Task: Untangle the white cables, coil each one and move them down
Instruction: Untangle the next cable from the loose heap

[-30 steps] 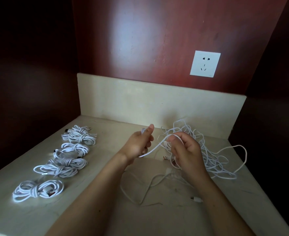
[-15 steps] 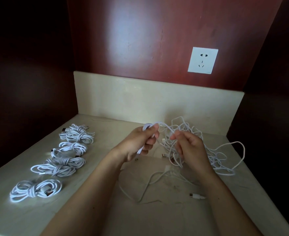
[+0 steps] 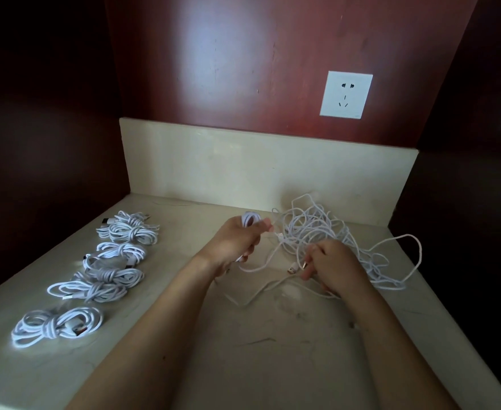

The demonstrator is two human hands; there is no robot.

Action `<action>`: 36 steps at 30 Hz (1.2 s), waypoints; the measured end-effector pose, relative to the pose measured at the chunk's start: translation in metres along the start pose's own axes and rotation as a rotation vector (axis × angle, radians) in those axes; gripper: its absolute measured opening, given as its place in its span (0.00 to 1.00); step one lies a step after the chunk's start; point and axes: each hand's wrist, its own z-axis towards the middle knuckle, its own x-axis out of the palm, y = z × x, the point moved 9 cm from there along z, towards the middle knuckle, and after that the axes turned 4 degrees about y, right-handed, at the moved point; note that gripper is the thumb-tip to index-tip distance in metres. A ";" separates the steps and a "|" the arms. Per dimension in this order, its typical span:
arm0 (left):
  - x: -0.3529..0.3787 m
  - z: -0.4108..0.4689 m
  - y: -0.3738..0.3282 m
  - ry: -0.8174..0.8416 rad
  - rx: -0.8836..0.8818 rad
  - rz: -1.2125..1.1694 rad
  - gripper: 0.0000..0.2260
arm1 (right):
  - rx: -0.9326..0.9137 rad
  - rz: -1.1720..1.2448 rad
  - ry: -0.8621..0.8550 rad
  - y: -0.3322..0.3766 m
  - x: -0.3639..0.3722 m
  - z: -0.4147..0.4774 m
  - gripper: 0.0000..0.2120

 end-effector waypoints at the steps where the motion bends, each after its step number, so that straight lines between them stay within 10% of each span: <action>1: -0.002 0.001 -0.001 -0.023 0.016 -0.024 0.11 | 0.015 -0.037 -0.043 -0.005 -0.006 0.002 0.17; 8: 0.002 0.005 0.007 0.003 0.023 -0.103 0.12 | -0.142 -0.255 -0.251 0.022 -0.021 -0.015 0.12; 14: 0.011 0.003 -0.004 0.002 0.086 0.101 0.13 | -0.528 0.079 -0.348 0.067 -0.017 -0.039 0.13; 23: 0.036 -0.013 -0.028 0.194 0.262 0.021 0.13 | -0.359 0.287 -0.043 0.061 0.015 -0.029 0.42; 36: 0.027 -0.006 -0.030 0.140 0.336 0.051 0.18 | -0.391 0.876 -0.047 0.059 0.000 -0.023 0.25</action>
